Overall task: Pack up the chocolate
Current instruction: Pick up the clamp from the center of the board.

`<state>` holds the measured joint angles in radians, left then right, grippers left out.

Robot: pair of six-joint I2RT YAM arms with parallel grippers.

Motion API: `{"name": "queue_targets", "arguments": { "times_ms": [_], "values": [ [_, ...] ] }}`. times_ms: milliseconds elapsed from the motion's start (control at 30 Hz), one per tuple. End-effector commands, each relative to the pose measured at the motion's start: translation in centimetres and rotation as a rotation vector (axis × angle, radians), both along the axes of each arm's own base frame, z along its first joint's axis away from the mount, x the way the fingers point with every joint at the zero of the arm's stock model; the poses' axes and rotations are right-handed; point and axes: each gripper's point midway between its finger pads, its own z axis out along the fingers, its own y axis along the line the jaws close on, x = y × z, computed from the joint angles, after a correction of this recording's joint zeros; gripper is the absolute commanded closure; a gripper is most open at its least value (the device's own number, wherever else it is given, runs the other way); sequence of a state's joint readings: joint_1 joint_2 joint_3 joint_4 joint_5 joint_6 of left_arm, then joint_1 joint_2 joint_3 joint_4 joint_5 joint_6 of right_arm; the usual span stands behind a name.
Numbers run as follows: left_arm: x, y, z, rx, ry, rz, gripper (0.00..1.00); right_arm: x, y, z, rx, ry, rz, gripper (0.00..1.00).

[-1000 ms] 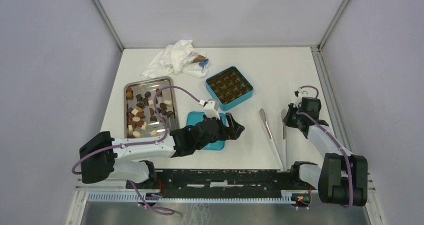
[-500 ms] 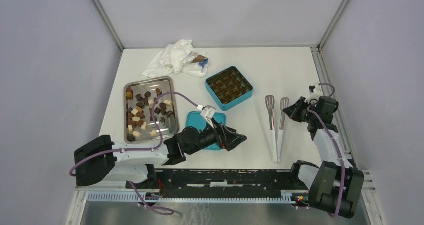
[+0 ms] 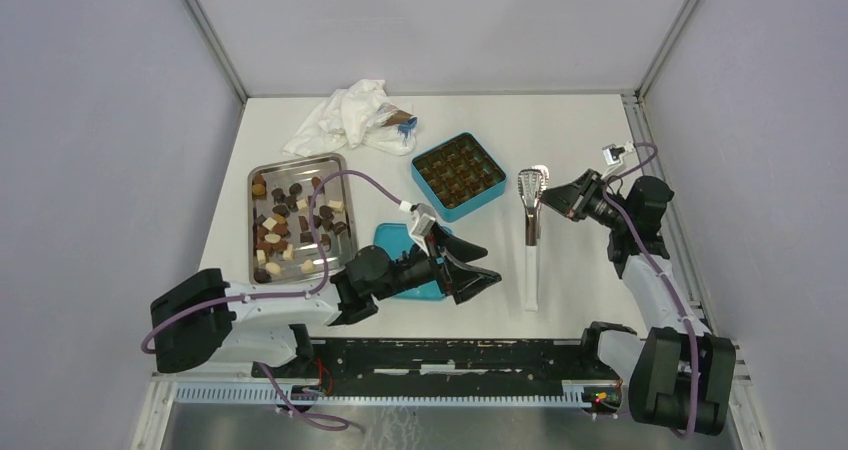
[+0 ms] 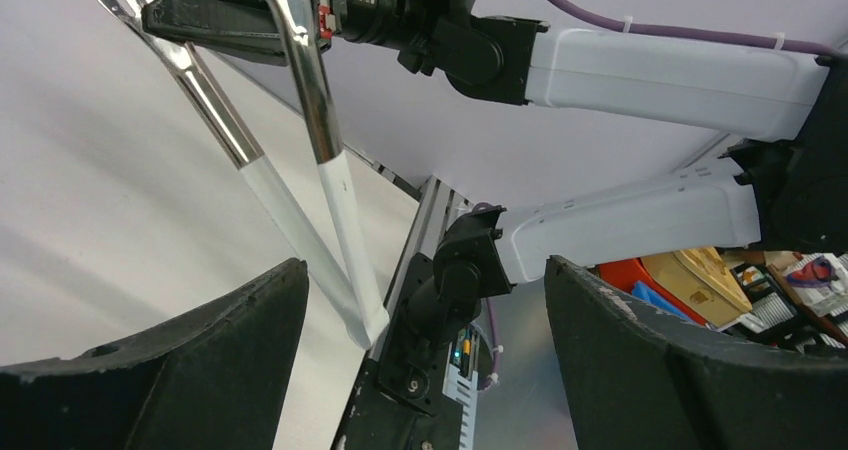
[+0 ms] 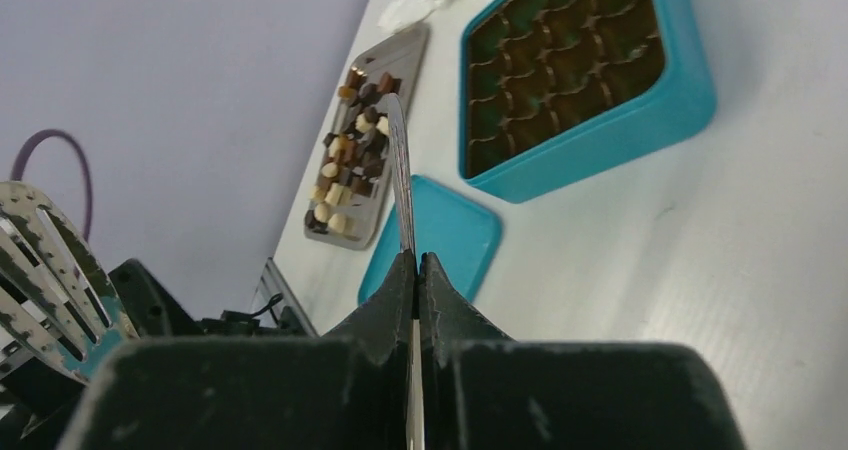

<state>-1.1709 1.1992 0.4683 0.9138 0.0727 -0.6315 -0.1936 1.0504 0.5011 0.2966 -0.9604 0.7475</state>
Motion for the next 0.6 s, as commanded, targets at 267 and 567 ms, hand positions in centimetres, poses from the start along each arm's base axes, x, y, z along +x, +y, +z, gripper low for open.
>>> {"name": "queue_targets", "arguments": {
  "times_ms": [267, 567],
  "values": [
    [1.2, -3.4, 3.8, -0.162, -0.049, -0.102, 0.11, -1.4, 3.6, 7.6, 0.132, -0.194, 0.161, 1.00],
    [2.3, -3.7, 3.1, -0.249, -0.026, -0.069, 0.18, -2.1, 4.0, 8.6, 0.176, -0.214, 0.194, 1.00]
  ]
}}
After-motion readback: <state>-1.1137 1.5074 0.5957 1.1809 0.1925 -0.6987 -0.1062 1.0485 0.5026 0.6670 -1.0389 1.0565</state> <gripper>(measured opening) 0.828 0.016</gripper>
